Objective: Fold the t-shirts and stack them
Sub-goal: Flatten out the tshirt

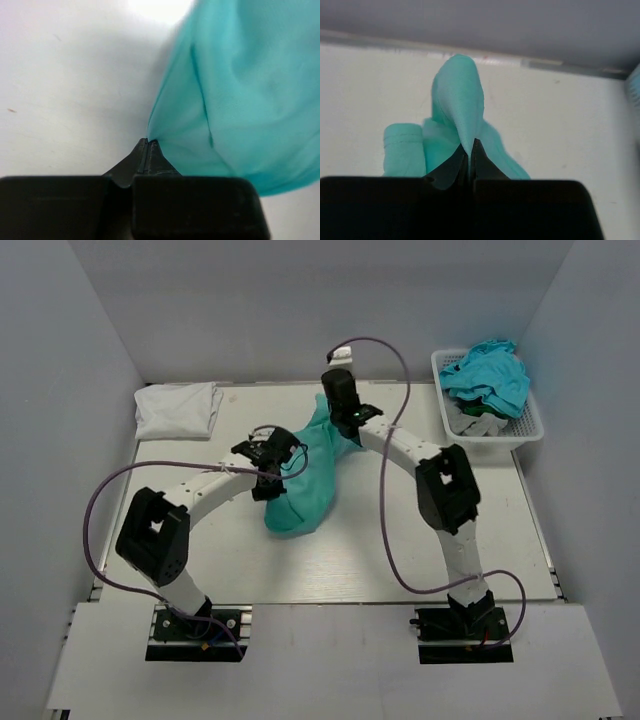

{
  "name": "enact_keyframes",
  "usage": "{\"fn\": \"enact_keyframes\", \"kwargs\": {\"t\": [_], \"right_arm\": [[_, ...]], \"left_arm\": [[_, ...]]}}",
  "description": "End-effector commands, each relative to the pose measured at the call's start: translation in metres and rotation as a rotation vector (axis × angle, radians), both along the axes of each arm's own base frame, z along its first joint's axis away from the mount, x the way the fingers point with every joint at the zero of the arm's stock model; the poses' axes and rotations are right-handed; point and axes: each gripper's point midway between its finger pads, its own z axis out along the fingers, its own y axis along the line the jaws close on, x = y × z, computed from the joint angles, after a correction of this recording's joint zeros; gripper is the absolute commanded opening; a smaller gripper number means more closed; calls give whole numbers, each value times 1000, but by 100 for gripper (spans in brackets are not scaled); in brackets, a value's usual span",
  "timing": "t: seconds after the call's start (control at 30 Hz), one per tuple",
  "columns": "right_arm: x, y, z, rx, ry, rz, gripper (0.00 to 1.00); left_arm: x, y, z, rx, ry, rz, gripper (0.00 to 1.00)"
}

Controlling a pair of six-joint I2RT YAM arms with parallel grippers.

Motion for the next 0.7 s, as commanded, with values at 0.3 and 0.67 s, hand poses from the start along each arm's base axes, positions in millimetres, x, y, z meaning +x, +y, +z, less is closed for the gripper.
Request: {"fn": "enact_keyframes", "kwargs": {"t": [0.3,0.67], "right_arm": [[-81,-141,226,184,-426,-88,0],[-178,-231,203,166,-435,-157,0]], "left_arm": [[71,80,192,172,-557,347,0],[65,135,215,225,-637,490,0]]}}
